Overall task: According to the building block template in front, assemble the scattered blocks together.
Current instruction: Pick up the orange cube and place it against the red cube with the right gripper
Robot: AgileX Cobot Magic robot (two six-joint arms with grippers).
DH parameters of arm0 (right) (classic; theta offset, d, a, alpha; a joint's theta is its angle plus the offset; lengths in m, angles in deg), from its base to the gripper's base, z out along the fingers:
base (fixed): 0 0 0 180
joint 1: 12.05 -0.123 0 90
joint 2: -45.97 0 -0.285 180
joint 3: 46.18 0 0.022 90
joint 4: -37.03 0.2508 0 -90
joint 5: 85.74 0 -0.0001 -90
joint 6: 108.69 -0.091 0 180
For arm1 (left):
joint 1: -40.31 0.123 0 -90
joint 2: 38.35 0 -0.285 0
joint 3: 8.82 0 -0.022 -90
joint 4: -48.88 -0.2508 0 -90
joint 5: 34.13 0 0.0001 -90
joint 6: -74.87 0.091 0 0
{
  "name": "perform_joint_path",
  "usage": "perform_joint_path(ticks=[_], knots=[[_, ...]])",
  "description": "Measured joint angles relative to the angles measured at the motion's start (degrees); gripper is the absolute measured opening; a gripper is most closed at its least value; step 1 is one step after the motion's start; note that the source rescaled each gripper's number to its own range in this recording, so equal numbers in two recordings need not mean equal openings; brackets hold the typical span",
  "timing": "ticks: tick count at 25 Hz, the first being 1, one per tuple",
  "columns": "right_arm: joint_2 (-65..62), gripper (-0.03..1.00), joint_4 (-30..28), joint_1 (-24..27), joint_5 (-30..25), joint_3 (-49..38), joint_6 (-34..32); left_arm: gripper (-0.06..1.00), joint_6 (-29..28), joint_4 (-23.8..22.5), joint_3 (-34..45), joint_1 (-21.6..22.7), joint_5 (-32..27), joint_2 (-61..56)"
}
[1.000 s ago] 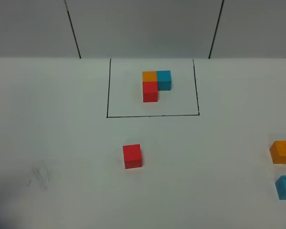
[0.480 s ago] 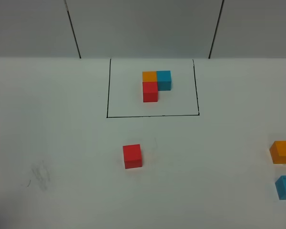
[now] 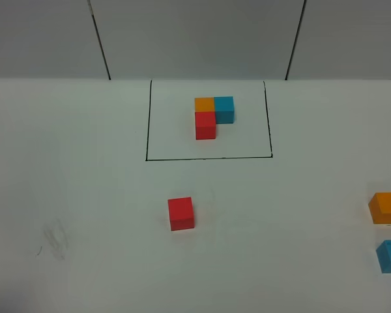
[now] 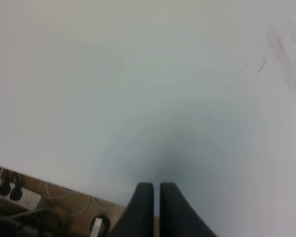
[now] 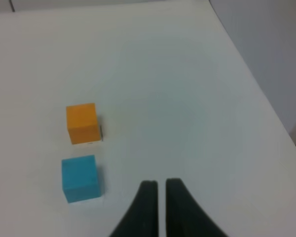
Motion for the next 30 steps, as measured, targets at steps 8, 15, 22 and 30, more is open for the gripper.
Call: perform_joint_path(ticks=[8, 15, 22, 30], knots=[[0.0, 0.01, 0.0, 0.0, 0.0, 0.0, 0.0, 0.00, 0.5, 0.4, 0.0, -2.8, 0.2, -8.3], [0.0, 0.01, 0.0, 0.0, 0.0, 0.0, 0.0, 0.00, 0.5, 0.4, 0.2, -2.9, 0.2, -13.6], [0.0, 0.01, 0.0, 0.0, 0.0, 0.0, 0.0, 0.00, 0.6, 0.7, 0.3, -5.0, 0.2, -17.1], [0.0, 0.01, 0.0, 0.0, 0.0, 0.0, 0.0, 0.00, 1.4, 1.1, 0.3, -6.4, 0.2, -18.1]])
